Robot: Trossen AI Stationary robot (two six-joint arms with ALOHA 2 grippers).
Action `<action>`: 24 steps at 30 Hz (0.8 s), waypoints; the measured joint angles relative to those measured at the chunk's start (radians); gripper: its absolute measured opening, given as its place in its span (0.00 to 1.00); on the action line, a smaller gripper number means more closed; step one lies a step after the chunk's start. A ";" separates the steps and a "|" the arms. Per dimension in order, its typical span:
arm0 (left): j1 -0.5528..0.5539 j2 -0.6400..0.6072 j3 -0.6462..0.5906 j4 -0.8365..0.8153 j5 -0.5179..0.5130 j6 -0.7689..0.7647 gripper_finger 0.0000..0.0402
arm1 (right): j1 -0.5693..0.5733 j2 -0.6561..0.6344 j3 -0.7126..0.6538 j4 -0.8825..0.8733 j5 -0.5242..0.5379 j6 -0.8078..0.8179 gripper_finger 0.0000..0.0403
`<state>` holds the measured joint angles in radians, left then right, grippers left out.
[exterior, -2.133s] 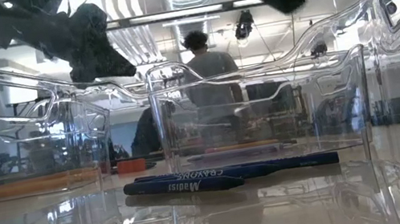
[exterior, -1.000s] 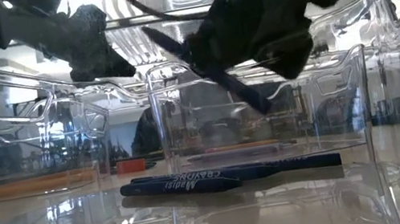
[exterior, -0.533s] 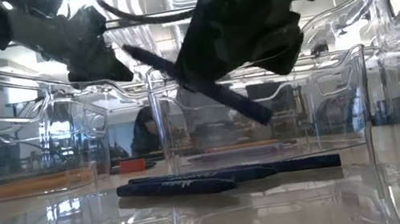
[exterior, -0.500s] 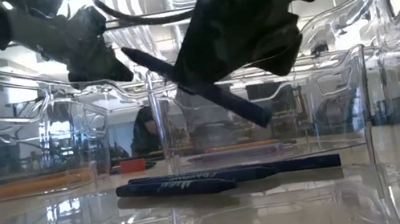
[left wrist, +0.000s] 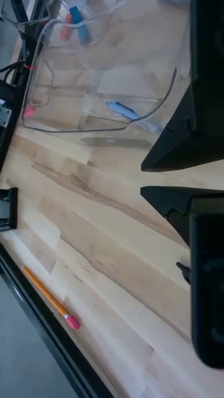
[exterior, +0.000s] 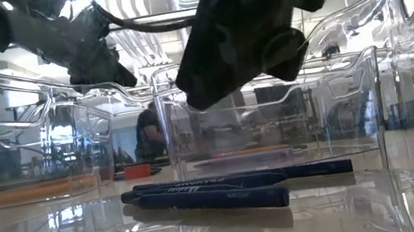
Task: Sort crayons/erasers/pens/pencils in bins
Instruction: Put the black pen into the top right transparent bin
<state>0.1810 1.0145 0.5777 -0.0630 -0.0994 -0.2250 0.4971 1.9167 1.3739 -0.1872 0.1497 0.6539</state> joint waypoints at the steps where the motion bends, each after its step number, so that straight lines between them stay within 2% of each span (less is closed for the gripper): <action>1: 0.000 0.000 0.000 0.000 0.000 0.000 0.09 | -0.001 0.000 0.000 -0.001 0.000 -0.005 0.23; 8: 0.005 0.000 0.000 0.001 -0.029 0.050 0.09 | -0.013 -0.065 0.009 -0.071 0.008 -0.044 0.29; 12: 0.041 0.000 0.016 -0.023 -0.042 0.057 0.09 | -0.041 -0.141 0.009 -0.183 0.016 -0.096 0.29; 15: 0.088 0.015 0.062 -0.094 -0.042 0.081 0.09 | -0.067 -0.189 0.007 -0.269 0.062 -0.143 0.29; 20: 0.167 0.106 0.169 -0.247 -0.040 0.152 0.09 | -0.114 -0.258 0.004 -0.403 0.152 -0.206 0.29; 24: 0.222 0.238 0.244 -0.333 -0.030 0.222 0.09 | -0.159 -0.296 -0.010 -0.508 0.242 -0.221 0.29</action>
<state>0.4032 1.2521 0.8217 -0.3962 -0.1289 -0.0029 0.3385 1.6205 1.3639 -0.6954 0.3915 0.4330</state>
